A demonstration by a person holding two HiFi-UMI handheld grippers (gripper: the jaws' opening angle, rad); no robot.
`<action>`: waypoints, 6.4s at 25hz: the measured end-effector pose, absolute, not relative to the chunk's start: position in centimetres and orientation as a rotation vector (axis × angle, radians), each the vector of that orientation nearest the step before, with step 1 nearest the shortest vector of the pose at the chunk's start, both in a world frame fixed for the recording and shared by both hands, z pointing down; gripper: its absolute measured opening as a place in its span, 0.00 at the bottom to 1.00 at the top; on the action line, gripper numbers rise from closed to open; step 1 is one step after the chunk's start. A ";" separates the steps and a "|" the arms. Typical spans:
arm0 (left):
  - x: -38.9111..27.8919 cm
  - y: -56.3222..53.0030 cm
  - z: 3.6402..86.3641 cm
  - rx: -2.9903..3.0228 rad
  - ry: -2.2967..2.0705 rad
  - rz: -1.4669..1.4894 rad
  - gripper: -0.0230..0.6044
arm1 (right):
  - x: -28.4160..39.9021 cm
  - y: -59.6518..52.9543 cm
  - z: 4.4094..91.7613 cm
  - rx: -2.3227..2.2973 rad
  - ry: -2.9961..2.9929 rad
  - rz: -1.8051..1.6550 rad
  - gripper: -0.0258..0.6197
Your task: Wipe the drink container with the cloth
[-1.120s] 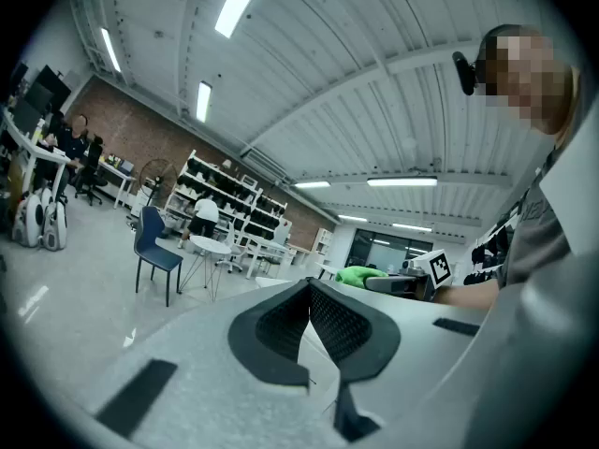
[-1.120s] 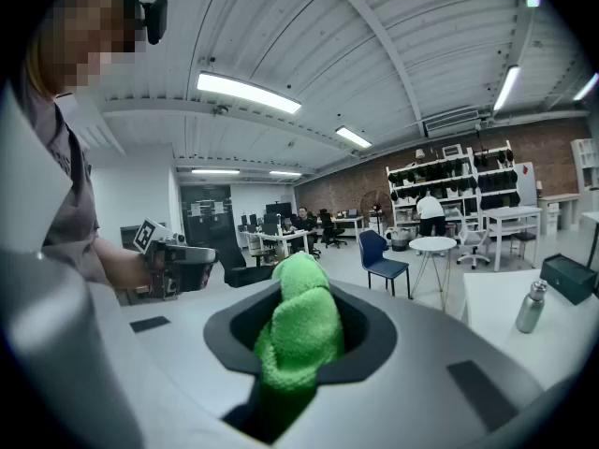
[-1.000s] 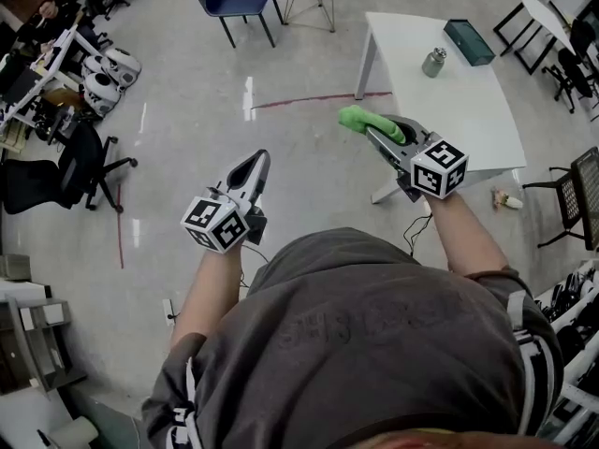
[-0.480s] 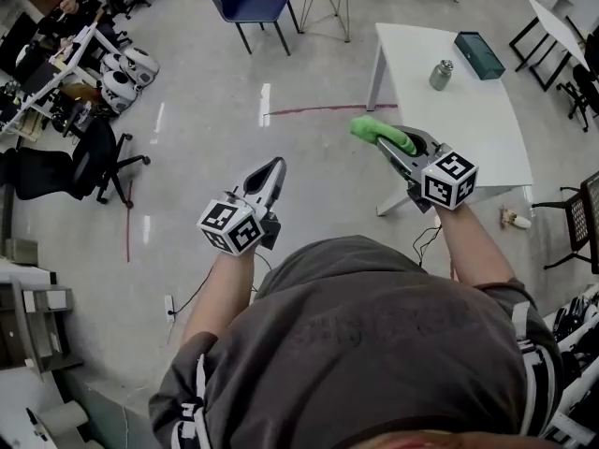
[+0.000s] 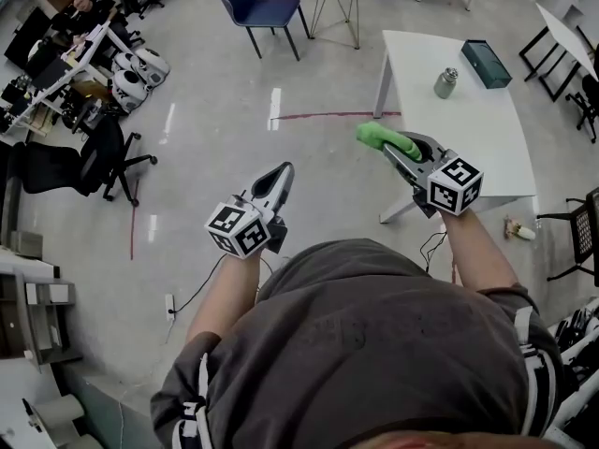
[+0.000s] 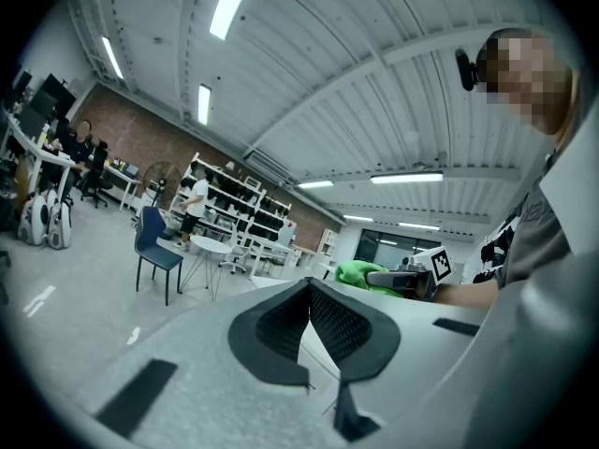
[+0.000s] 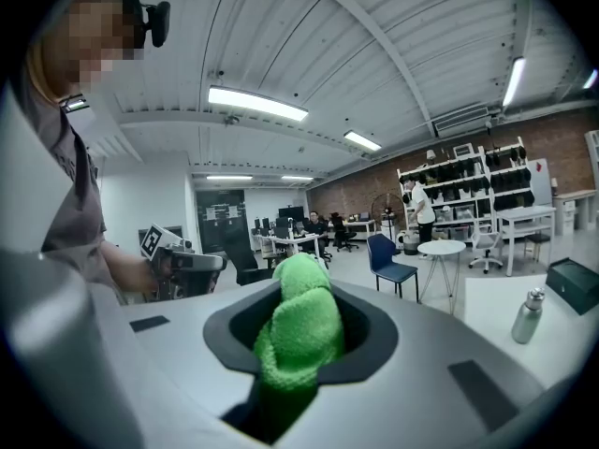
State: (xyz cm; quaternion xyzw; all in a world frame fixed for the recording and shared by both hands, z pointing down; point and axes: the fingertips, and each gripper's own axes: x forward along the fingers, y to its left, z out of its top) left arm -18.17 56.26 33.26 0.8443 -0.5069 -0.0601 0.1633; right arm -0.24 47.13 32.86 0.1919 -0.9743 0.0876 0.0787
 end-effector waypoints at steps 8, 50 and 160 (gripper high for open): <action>-20.7 54.2 34.0 2.394 -1.427 -0.197 0.04 | -1.8 45.2 33.3 0.608 -2.900 0.290 0.16; -42.8 10.1 35.8 2.393 -1.395 -0.120 0.04 | -23.2 1.7 35.4 0.610 -2.903 0.430 0.16; 19.3 -4.4 50.9 2.653 0.020 0.402 0.04 | 31.8 4.7 62.1 1.654 -1.997 1.031 0.16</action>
